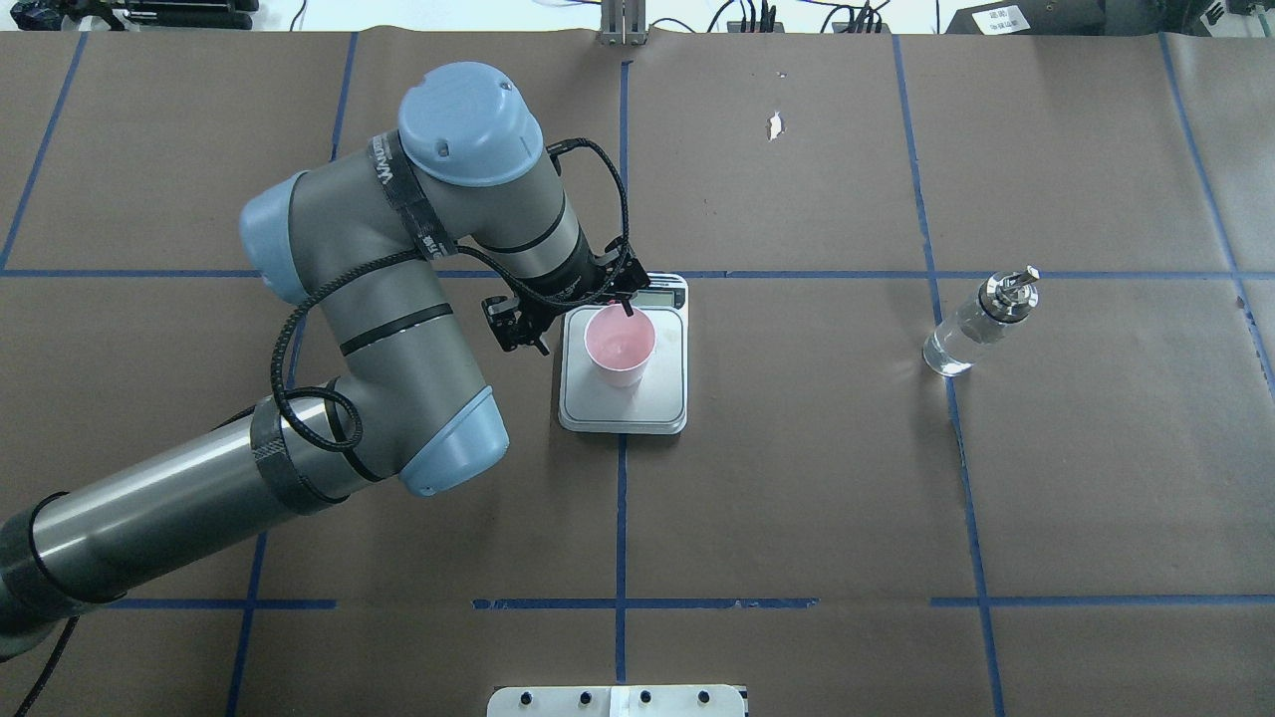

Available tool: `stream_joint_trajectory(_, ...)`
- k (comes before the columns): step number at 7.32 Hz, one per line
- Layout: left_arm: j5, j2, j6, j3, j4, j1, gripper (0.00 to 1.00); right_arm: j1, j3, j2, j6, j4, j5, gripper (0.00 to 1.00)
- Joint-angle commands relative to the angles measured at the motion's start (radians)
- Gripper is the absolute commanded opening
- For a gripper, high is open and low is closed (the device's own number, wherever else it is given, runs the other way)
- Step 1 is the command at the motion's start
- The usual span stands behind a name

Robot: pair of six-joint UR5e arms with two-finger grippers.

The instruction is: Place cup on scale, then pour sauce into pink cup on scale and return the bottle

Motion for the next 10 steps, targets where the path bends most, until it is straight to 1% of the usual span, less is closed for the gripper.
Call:
stream_joint_trajectory(1,-0.001,0.018,0.126,-0.141,0.165,-0.029,1.00,-0.002,0.130,-0.051,0.132,-0.001,0.035,1.00)
stream_joint_trajectory(2,0.004,0.081,0.209,-0.240,0.240,-0.046,1.00,-0.013,0.230,-0.112,0.171,-0.003,0.030,1.00)
stream_joint_trajectory(3,0.004,0.177,0.278,-0.332,0.243,-0.070,1.00,-0.043,0.345,-0.157,0.242,-0.004,0.024,1.00)
stream_joint_trajectory(4,0.002,0.219,0.340,-0.360,0.244,-0.102,1.00,-0.094,0.451,-0.191,0.346,-0.006,0.009,1.00)
stream_joint_trajectory(6,0.004,0.238,0.371,-0.364,0.241,-0.118,1.00,-0.198,0.632,-0.258,0.486,-0.006,-0.017,1.00)
stream_joint_trajectory(7,0.004,0.241,0.371,-0.373,0.241,-0.122,1.00,-0.285,0.703,-0.277,0.593,-0.004,-0.063,1.00)
stream_joint_trajectory(8,0.004,0.241,0.397,-0.385,0.243,-0.138,1.00,-0.385,0.744,-0.277,0.731,0.005,-0.127,1.00)
stream_joint_trajectory(9,0.002,0.244,0.408,-0.402,0.243,-0.159,1.00,-0.472,0.752,-0.291,0.824,0.084,-0.201,1.00)
stream_joint_trajectory(10,0.001,0.285,0.409,-0.428,0.240,-0.165,1.00,-0.590,0.752,-0.353,0.988,0.261,-0.326,1.00)
